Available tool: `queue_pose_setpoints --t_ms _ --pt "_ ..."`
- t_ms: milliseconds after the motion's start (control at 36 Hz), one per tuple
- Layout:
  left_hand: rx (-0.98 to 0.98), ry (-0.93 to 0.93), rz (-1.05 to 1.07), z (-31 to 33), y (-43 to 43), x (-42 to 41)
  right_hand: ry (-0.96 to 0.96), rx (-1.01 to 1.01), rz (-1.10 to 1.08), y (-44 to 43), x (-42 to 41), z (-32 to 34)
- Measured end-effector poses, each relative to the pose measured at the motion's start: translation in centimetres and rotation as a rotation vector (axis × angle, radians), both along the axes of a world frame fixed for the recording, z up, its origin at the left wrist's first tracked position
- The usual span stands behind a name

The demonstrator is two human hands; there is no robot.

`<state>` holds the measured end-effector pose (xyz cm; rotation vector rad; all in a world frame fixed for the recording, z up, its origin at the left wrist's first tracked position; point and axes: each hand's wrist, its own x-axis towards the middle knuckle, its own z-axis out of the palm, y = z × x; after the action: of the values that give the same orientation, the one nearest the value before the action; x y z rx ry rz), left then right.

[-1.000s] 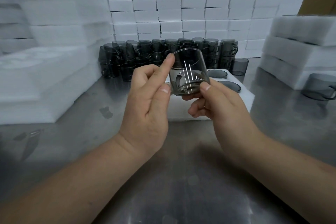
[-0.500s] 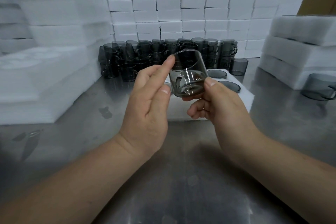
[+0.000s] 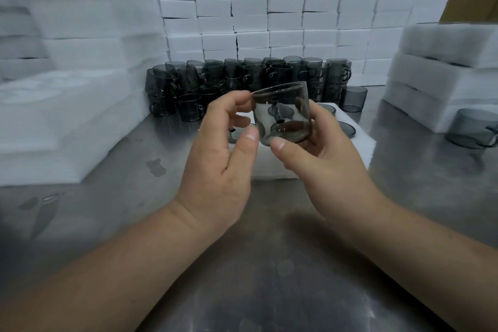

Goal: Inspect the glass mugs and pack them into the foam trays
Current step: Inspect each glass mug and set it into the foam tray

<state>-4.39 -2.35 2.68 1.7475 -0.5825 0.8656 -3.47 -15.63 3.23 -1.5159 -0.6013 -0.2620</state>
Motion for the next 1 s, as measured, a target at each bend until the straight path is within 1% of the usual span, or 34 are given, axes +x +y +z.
queue_pose_setpoints --t_ms 83,167,333,417,556,778,861,945,1000 --pt "0.016 0.015 0.029 0.07 0.01 -0.15 0.002 -0.048 -0.046 0.1 0.04 -0.1" --pt "0.077 0.034 0.076 0.25 -0.13 -0.51 -0.003 -0.069 -0.079 0.08 0.06 -0.06" --pt "0.108 0.102 0.146 0.41 -0.19 -0.62 -0.002 -0.093 -0.038 0.24 -0.06 0.02" --pt "0.102 0.088 0.194 0.22 -0.14 -0.34 -0.008 -0.101 -0.037 0.37 -0.23 -0.01" --pt "0.059 0.096 0.156 0.31 -0.25 -0.38 0.004 -0.097 -0.035 0.26 -0.31 -0.05" --pt "0.031 0.138 0.158 0.05 -0.42 -0.35 -0.002 -0.084 -0.069 0.39 -0.04 -0.03" --pt "0.048 0.133 0.135 0.2 -0.29 -0.36 -0.024 -0.131 -0.101 0.22 0.04 -0.19" --pt "-0.005 0.146 0.087 0.57 -0.1 -0.43 -0.065 -0.235 -0.16 0.11 0.13 -0.19" --pt "-0.034 0.165 0.117 0.79 0.03 -0.28 -0.103 -0.291 -0.178 0.11 0.09 -0.22"
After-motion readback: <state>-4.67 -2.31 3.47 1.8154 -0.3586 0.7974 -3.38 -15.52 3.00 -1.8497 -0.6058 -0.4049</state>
